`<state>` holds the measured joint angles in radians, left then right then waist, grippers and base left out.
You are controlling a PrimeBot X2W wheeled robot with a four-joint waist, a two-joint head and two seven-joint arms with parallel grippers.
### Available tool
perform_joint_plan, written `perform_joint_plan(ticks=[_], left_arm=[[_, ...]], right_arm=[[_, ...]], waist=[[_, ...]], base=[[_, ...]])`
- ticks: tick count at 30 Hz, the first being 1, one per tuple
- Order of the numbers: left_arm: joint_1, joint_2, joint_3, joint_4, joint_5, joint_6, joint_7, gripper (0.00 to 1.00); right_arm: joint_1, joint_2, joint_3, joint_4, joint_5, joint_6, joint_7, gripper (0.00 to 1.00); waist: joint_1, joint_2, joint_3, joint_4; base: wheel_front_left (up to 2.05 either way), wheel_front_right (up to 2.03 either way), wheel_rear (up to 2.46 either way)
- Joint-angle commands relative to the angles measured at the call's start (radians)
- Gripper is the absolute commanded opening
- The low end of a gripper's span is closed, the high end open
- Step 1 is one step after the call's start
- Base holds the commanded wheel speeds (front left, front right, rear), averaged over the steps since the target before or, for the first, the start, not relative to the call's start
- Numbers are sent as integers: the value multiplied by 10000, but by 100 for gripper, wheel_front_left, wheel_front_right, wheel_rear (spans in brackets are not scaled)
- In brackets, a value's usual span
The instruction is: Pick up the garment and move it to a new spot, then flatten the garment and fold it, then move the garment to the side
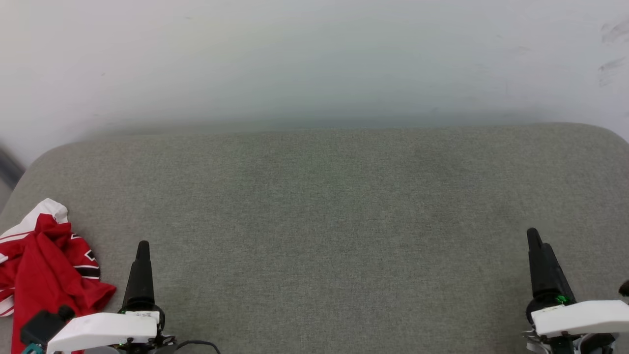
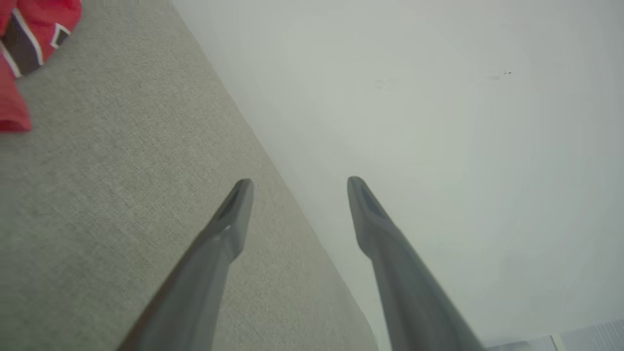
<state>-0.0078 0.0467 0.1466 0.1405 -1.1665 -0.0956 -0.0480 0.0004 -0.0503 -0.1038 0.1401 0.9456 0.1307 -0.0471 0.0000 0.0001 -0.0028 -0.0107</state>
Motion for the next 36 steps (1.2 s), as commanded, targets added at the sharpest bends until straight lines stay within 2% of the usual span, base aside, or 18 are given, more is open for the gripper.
perform_joint_plan(ticks=[1, 11, 17, 24, 28, 36], left_arm=[[-26, 26, -19, -288, 371, 62, -72, 100], [317, 30, -588, -1407, 2707, 848, -407, 100], [448, 32, -963, -1860, 3920, 1026, -595, 100], [550, 32, -1526, -1983, 5494, 937, -806, 100], [561, 40, -1947, -2042, 6478, 1140, -921, 100], [652, 396, -2646, -2158, 7540, 1702, -1122, 100]], right_arm=[[-179, -5, 81, -270, -452, 0, -90, 100], [181, -6, 693, -979, -2997, 0, -427, 100], [334, -5, 997, -1303, -4197, 0, -617, 100], [454, -18, 1190, -1544, -5439, 0, -812, 100], [549, -16, 1268, -1620, -6070, 0, -924, 100], [643, -9, 1335, -1758, -7048, 0, -1146, 100]], waist=[[0, -1, 6, -13], [0, -1, 41, -13], [0, -1, 46, 18], [0, -1, 47, 42], [0, -1, 63, 36], [0, -1, 89, 53]], base=[[0, 0, 0], [0, 0, 0], [0, 0, 0], [0, 0, 0], [0, 0, 0], [0, 0, 0]])
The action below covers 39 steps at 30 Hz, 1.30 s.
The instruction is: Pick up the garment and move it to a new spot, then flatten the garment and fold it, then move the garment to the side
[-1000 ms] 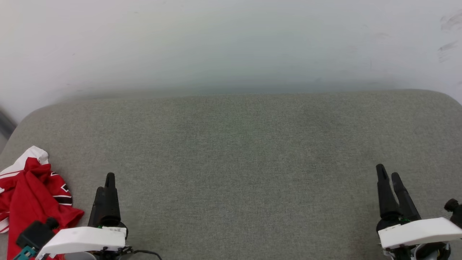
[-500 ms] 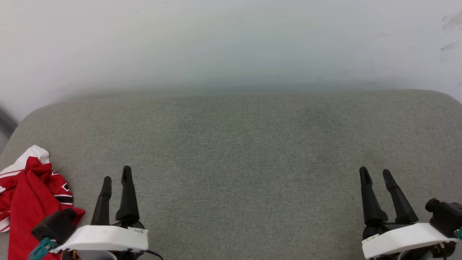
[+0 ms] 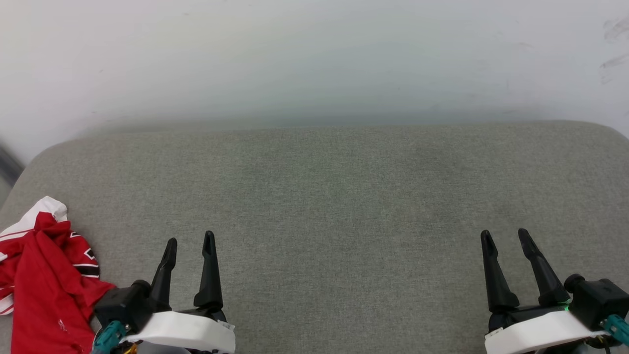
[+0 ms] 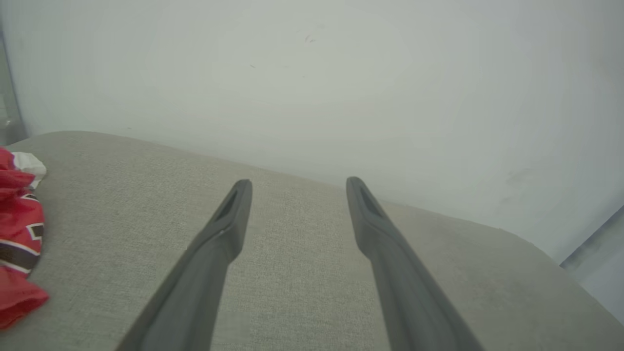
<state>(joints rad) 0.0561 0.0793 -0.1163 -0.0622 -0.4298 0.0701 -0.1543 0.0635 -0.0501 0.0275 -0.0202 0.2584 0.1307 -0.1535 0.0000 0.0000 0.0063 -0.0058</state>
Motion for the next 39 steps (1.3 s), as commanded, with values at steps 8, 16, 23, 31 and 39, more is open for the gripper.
perform_joint_plan(ticks=[8, 16, 23, 31, 39], left_arm=[[129, 240, -404, -149, 595, 651, -264, 100], [368, -230, 829, -97, 2, -278, -453, 100], [458, -286, 1072, -78, 696, -658, -601, 100], [630, -290, 850, 50, 1219, -783, -752, 100], [771, -289, 867, 157, 1853, -818, -950, 100]], right_arm=[[122, -7, 84, -354, -1046, 0, -272, 100], [285, -4, -89, -475, -1213, 0, -455, 100], [390, -3, -56, -540, -1836, 0, -604, 100], [509, -2, -12, -632, -2327, -1, -778, 100], [642, 0, 67, -807, -2623, -1, -956, 100]], waist=[[0, 0, -19, 48], [0, 0, -37, 123], [0, 0, -53, 155], [0, 0, -81, 198], [0, 0, -51, 634]], base=[[0, 0, 0], [0, 0, 0], [0, 0, 0], [0, 0, 0], [0, 0, 0]])
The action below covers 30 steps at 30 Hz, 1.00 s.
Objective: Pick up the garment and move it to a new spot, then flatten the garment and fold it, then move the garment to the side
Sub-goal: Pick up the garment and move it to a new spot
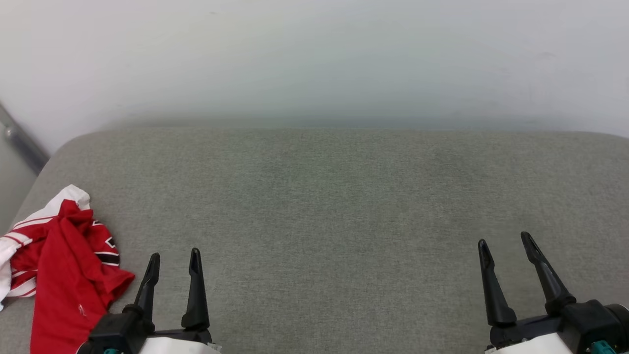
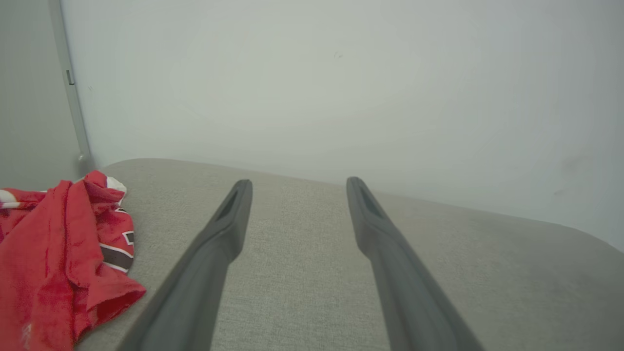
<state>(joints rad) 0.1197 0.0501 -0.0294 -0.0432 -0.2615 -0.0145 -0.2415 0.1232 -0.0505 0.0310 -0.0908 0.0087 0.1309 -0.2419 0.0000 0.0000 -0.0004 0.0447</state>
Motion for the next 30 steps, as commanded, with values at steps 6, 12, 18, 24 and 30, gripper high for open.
perform_joint_plan(ticks=[6, 12, 18, 24, 30], left_arm=[[152, 2, 9, 13, 587, 10, -172, 100], [225, 0, 104, -35, 985, 18, -264, 100], [305, 4, 116, -88, 1008, 5, -243, 100], [378, -1, 87, -119, 1024, -3, -243, 100], [437, -1, 80, -158, 1004, -36, -243, 100]], right_arm=[[188, 3, 234, -89, -186, -3, -158, 100], [164, 6, 604, -24, -356, -3, -243, 100], [27, 7, 803, 124, -201, -3, -236, 100], [-81, 5, 949, 203, -105, -3, -236, 100], [-138, 5, 1129, 267, -27, -3, -236, 100]], waist=[[0, 0, 45, 890], [0, 0, 43, 2112], [0, 0, 15, 3275], [0, 0, -14, 4139], [0, 0, -25, 4668]], base=[[0, 0, 0], [0, 0, 0], [0, 0, 0], [0, 0, 0], [0, 0, 0]])
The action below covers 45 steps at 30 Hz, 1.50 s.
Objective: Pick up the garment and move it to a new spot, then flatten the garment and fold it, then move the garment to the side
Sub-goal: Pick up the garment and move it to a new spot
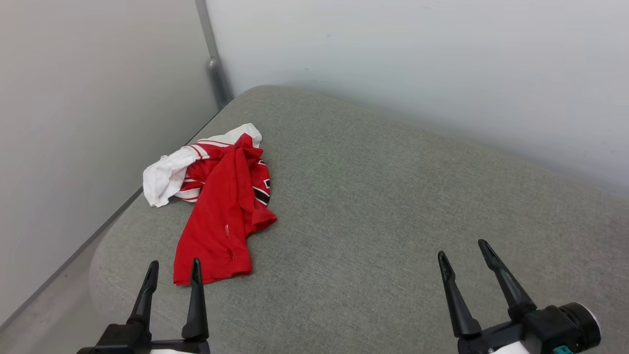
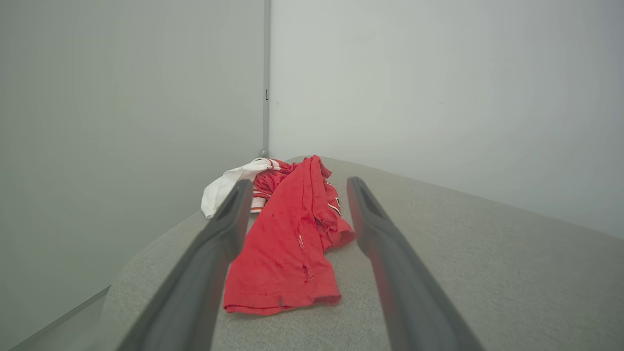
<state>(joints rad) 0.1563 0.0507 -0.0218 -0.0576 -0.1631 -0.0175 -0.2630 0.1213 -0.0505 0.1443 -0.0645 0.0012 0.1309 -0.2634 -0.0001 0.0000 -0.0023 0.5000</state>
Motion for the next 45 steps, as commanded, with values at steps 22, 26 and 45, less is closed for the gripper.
perform_joint_plan(ticks=[22, 26, 45], left_arm=[[-718, -4, 586, 652, -453, -558, -28, 100], [-1860, 312, 939, 2121, -583, -957, -28, 100], [-8488, 5867, -296, 5977, -4911, -1116, 8543, 100]], right_arm=[[-435, 0, 589, -64, -298, -3, -21, 100], [-718, -284, 694, -238, -447, -3, -21, 100], [-2193, -913, 1062, -956, -668, -3, -21, 100]], waist=[[1, 0, 673, -525], [1, 0, 1491, -1256], [1, 0, 4466, -3678]], base=[[0, 0, 0], [0, 0, 0], [0, 0, 0]])
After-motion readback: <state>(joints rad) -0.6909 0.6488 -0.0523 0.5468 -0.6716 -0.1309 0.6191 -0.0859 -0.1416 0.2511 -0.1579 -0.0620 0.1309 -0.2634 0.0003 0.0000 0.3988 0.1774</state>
